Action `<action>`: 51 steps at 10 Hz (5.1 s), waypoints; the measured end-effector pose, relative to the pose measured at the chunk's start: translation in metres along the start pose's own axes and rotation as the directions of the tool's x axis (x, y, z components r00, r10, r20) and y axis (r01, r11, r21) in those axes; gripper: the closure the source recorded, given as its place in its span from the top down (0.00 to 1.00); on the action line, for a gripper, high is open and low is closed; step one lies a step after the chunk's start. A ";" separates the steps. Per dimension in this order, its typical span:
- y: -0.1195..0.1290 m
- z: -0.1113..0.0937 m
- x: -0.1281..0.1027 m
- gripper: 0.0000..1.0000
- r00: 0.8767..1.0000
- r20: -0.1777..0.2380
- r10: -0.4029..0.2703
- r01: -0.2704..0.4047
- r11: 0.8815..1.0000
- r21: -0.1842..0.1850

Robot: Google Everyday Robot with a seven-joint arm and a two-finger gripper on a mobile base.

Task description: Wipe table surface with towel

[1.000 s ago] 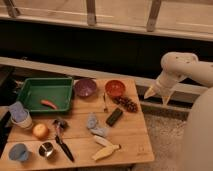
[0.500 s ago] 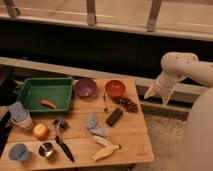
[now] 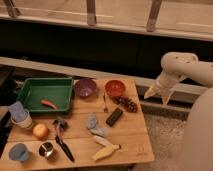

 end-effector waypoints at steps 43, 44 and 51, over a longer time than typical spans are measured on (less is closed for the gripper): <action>0.254 0.165 0.224 0.64 0.767 -0.310 -0.561 0.507 0.827 -0.242; 0.257 0.170 0.225 0.64 0.765 -0.313 -0.563 0.507 0.826 -0.244; 0.264 0.176 0.234 0.26 0.765 -0.298 -0.571 0.538 0.821 -0.193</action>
